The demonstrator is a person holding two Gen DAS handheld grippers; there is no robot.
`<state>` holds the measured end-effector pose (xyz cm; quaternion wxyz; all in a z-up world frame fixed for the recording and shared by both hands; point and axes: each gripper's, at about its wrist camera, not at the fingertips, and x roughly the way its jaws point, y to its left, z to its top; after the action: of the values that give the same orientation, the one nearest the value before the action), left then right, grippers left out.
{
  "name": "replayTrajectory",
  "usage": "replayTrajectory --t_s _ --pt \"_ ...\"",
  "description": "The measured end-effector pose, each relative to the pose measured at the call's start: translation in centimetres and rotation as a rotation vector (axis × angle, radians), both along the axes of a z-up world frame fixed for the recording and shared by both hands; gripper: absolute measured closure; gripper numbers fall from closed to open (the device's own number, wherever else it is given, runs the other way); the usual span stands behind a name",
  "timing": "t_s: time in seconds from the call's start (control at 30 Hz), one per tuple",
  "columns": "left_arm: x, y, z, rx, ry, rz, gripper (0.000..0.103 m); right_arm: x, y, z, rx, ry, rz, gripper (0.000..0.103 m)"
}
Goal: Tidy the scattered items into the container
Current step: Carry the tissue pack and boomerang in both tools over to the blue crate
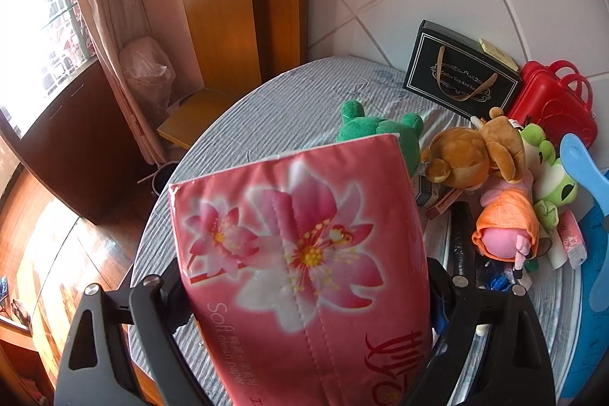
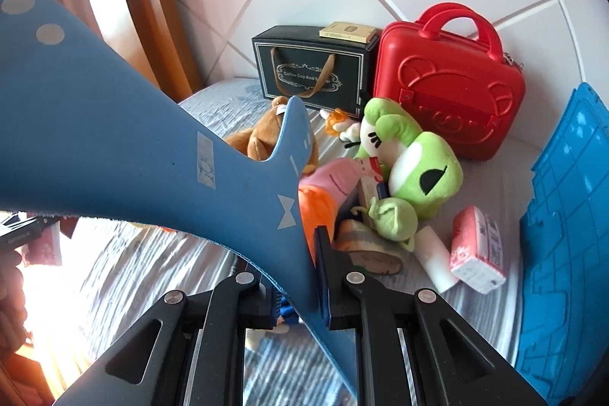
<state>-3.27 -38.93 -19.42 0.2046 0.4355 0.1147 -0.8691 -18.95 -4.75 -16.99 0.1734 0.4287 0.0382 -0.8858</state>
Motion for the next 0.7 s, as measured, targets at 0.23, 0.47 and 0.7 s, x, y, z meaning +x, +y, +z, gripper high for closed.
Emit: replayTrajectory --t_s 0.23,0.47,0.7 --pt "0.7 3.4 2.9 -0.01 0.038 -0.035 0.011 3.2 2.9 2.7 -0.042 0.02 -0.007 0.089" --pt "0.7 8.2 6.3 -0.022 0.084 -0.106 0.011 6.8 7.0 5.6 -0.088 0.039 -0.029 0.089" --pt "0.2 14.3 10.3 -0.033 0.139 -0.208 0.011 10.1 11.5 8.7 -0.127 0.066 -0.068 0.089"
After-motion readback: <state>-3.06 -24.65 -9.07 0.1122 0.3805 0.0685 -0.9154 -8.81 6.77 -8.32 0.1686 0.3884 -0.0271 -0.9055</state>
